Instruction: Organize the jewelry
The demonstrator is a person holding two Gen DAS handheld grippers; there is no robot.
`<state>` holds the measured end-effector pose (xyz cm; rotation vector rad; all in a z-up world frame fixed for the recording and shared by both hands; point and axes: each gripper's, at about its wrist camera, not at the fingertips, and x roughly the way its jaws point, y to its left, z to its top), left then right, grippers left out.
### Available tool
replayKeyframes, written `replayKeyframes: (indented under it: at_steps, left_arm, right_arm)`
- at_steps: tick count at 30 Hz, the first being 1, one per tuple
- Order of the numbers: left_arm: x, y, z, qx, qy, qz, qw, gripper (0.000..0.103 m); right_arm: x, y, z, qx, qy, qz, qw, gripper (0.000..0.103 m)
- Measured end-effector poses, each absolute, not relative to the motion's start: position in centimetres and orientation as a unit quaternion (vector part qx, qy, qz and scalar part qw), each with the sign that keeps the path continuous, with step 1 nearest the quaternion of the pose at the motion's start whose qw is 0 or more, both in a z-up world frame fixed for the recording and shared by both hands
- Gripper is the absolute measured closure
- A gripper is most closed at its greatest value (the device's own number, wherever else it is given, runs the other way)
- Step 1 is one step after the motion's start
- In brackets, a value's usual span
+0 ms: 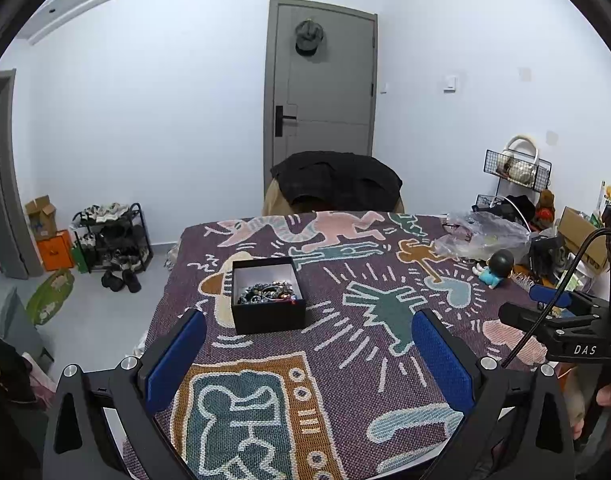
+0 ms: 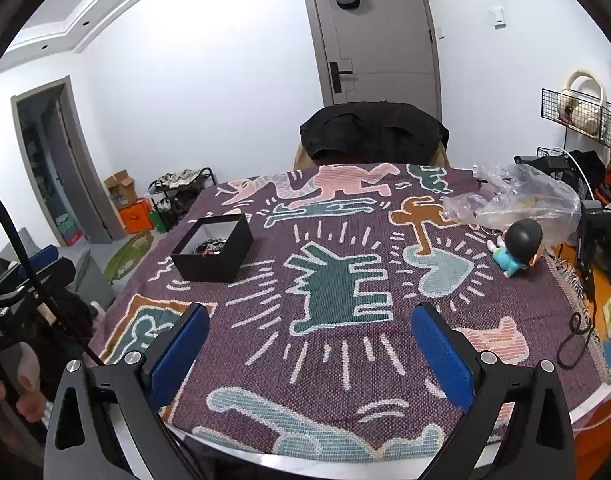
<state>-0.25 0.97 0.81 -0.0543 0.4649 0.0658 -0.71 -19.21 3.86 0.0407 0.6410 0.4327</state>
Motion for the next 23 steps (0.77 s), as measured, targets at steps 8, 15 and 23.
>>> replayKeyframes:
  at_steps: [8,15,23]
  left_arm:
    - [-0.15,0.85,0.75,-0.026,0.231,0.032,0.972,0.0]
    - [-0.09,0.78,0.68,-0.027,0.232,0.032,0.972,0.0]
    - [-0.14,0.67,0.48,-0.027,0.233,0.03,0.972,0.0]
  right_arm:
    - [-0.67,-19.58,4.02,0.025,0.311,0.207,0.927,0.002]
    - [-0.65,-19.65,4.15,0.02,0.309,0.202,0.929,0.002]
    - [-0.45,-19.63,4.09,0.02,0.309,0.2,0.929,0.002]
